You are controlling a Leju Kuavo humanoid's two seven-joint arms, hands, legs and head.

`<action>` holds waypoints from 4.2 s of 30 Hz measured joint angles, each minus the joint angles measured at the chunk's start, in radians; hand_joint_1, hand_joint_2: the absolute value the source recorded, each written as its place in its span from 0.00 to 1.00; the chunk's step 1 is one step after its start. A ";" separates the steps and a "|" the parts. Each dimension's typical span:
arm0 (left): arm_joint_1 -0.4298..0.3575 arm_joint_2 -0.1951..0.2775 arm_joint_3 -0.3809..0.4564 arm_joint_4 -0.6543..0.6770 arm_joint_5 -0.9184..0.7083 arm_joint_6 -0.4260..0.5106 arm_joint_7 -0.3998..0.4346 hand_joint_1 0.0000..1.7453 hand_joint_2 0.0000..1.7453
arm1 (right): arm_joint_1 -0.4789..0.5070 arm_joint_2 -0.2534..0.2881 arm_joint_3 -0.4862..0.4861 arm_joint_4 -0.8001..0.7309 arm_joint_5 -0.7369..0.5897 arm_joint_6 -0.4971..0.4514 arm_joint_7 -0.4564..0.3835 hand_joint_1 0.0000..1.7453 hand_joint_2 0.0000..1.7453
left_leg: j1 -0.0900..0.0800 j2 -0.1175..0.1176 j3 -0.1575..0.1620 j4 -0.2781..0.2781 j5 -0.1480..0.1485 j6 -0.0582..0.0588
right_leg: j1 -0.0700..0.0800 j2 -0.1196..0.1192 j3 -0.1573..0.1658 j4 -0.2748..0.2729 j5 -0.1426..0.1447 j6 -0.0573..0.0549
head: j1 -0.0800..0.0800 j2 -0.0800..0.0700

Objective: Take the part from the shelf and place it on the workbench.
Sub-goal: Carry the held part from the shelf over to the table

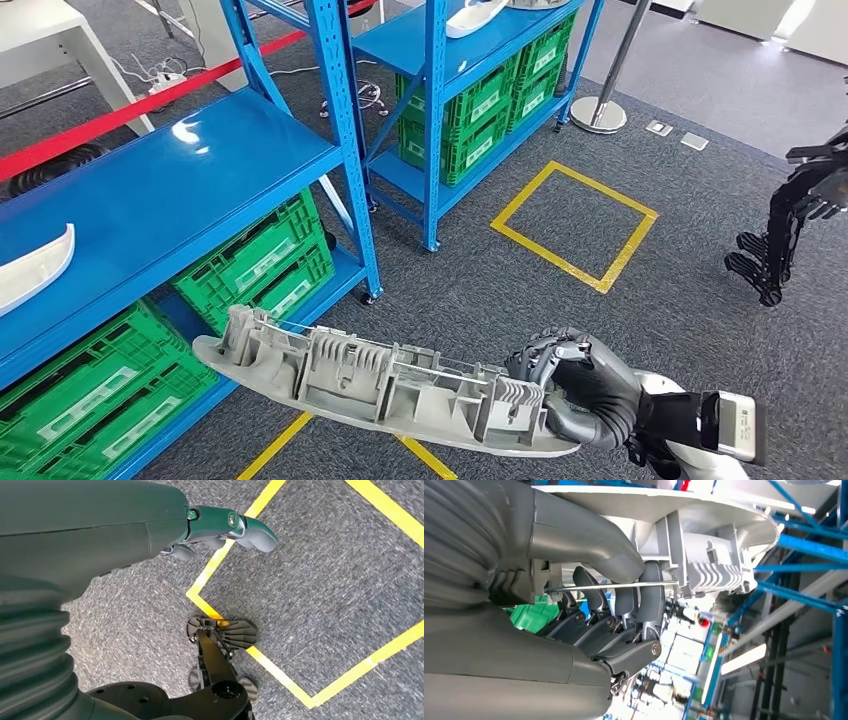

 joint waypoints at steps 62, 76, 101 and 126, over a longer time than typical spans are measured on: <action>-0.004 -0.001 0.000 0.004 -0.001 0.006 0.031 0.00 1.00 | -0.017 0.020 -0.044 -0.027 -0.046 -0.002 0.046 1.00 1.00 | -0.004 0.009 0.002 -0.001 -0.004 0.000 | 0.008 -0.007 0.021 -0.044 0.016 -0.004 | 0.004 0.000; -0.006 0.011 0.000 0.004 -0.009 -0.015 0.037 0.00 1.00 | -0.020 0.011 -0.051 -0.003 -0.070 0.001 0.032 1.00 1.00 | 0.014 -0.102 -0.043 0.088 -0.021 -0.043 | -0.004 0.106 0.030 -0.067 0.027 -0.028 | -0.008 0.000; -0.004 0.000 0.000 0.005 -0.019 0.003 0.079 0.00 1.00 | -0.060 0.022 -0.023 0.033 -0.061 -0.005 0.036 1.00 1.00 | 0.002 -0.062 -0.099 0.222 -0.122 -0.033 | 0.004 0.044 0.032 -0.077 0.029 -0.041 | -0.003 0.000; 0.000 -0.016 0.000 0.004 -0.003 0.007 0.084 0.00 1.00 | -0.083 0.028 -0.011 0.035 -0.103 -0.004 0.075 1.00 1.00 | -0.005 0.018 -0.014 0.006 0.004 -0.004 | 0.018 0.004 0.034 -0.069 0.016 -0.021 | 0.008 0.000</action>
